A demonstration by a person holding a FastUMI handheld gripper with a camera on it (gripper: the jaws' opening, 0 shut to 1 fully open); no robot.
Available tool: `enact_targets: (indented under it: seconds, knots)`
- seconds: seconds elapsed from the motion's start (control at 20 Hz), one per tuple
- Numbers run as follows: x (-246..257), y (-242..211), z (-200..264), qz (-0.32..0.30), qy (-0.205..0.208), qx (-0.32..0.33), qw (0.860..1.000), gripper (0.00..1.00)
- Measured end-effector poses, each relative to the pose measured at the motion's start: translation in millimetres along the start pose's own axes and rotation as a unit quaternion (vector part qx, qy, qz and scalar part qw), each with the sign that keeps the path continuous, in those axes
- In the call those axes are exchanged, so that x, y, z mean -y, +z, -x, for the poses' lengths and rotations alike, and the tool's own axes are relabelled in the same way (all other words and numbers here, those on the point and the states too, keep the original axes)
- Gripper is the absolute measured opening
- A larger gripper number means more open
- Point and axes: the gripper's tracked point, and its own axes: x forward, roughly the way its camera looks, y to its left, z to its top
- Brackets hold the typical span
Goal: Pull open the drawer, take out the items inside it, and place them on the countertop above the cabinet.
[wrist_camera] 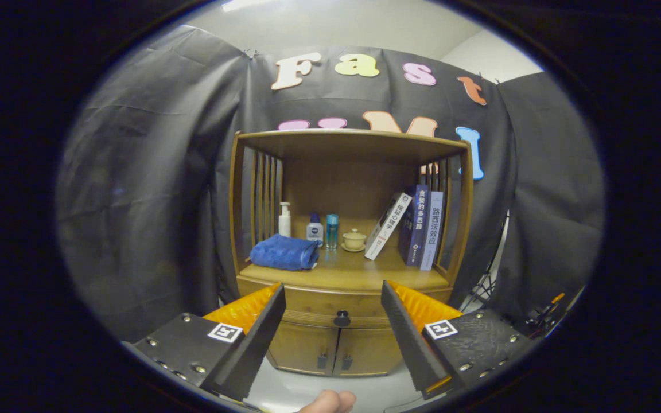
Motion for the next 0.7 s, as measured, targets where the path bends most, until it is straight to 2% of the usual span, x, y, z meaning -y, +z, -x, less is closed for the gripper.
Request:
enact_targets:
  seconds: [0.5,0.7]
  knots:
    - [1,-8,-4,-0.009,0.001,-0.003,1.000,0.99]
    - [7,-34,-23,-0.016,-0.005,-0.015,1.000,0.99]
